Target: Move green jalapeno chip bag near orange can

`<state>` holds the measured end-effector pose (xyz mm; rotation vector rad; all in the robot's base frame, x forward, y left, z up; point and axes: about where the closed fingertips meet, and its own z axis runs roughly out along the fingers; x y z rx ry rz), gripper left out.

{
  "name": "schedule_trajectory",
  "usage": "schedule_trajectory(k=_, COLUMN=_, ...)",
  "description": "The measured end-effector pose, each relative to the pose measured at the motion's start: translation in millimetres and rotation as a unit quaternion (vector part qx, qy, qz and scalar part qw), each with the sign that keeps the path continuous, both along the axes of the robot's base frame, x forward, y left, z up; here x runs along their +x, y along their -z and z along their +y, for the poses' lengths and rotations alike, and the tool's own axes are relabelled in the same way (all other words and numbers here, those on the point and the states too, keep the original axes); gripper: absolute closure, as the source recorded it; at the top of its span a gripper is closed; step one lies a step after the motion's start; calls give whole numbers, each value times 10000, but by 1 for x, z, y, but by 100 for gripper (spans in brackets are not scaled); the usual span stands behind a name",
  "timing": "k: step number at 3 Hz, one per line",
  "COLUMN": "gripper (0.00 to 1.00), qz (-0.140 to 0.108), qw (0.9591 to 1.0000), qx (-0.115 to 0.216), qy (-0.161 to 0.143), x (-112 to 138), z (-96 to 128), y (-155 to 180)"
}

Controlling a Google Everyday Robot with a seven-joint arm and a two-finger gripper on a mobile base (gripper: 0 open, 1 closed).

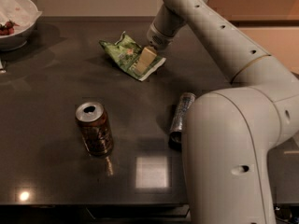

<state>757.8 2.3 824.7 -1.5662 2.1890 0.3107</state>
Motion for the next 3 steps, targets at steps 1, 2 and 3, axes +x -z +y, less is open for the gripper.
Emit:
schedule_trajectory(k=1, gripper=42, qz=-26, qw=10000, qx=23, qy=13, x=-2, z=5, y=-6)
schedule_trajectory(k=2, gripper=64, qz=-82, qw=9999, qx=93, qy=-99, x=-15, z=8, y=-17)
schedule_trajectory(k=3, gripper=88, qz=-92, qw=9991, qx=235, qy=-354, x=-47, z=10, y=-33)
